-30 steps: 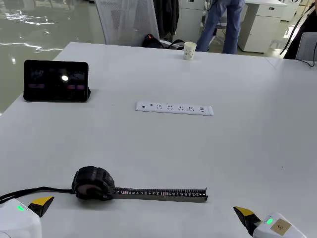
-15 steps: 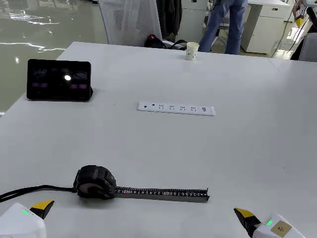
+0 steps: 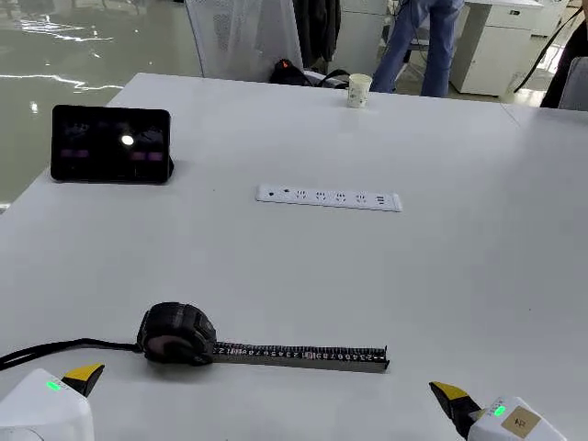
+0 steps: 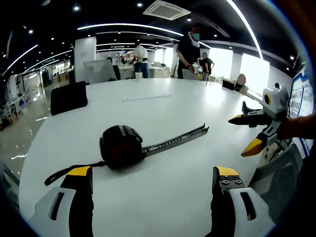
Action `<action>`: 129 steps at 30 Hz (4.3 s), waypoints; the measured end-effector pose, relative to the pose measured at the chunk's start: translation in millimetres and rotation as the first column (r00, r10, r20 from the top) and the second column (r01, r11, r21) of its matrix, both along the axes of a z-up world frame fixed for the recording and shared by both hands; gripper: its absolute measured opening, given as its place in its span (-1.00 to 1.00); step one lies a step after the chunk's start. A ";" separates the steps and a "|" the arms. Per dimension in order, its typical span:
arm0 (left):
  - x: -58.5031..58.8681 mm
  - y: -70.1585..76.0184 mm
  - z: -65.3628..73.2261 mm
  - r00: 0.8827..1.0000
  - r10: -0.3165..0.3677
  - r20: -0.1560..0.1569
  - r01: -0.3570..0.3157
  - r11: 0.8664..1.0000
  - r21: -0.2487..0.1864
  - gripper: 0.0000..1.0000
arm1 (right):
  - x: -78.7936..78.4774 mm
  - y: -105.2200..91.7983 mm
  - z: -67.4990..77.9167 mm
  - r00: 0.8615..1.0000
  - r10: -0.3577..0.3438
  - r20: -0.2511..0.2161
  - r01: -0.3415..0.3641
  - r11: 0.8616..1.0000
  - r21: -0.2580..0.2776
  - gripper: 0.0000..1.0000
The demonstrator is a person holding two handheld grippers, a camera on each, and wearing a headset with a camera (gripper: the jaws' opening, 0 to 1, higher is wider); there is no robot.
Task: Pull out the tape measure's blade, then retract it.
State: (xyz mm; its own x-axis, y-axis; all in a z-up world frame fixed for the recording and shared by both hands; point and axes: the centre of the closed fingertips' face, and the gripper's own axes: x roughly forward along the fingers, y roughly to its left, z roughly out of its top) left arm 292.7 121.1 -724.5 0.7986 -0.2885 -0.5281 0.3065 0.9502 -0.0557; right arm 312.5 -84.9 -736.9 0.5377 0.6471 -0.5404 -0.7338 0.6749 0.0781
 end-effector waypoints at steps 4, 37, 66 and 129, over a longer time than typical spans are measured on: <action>4.3 -1.5 -1.0 1.000 0.008 -0.003 -0.008 1.000 -0.001 0.96 | 3.2 0.0 -0.6 1.000 0.026 0.003 -0.026 1.000 0.004 0.93; 40.9 6.3 -12.3 0.993 0.120 -0.015 -0.120 0.993 -0.002 0.84 | 28.4 -9.8 -23.3 0.966 0.256 -0.017 -0.257 0.965 -0.056 0.52; 67.4 20.6 -23.4 0.980 0.196 -0.038 -0.195 0.980 0.027 0.61 | 72.2 -18.9 -47.4 0.902 0.430 -0.029 -0.428 0.888 -0.167 0.11; 100.6 41.3 -38.9 0.930 0.352 -0.109 -0.350 0.936 0.034 0.16 | 107.9 -13.6 -72.0 0.758 0.642 -0.110 -0.643 0.710 -0.287 -0.72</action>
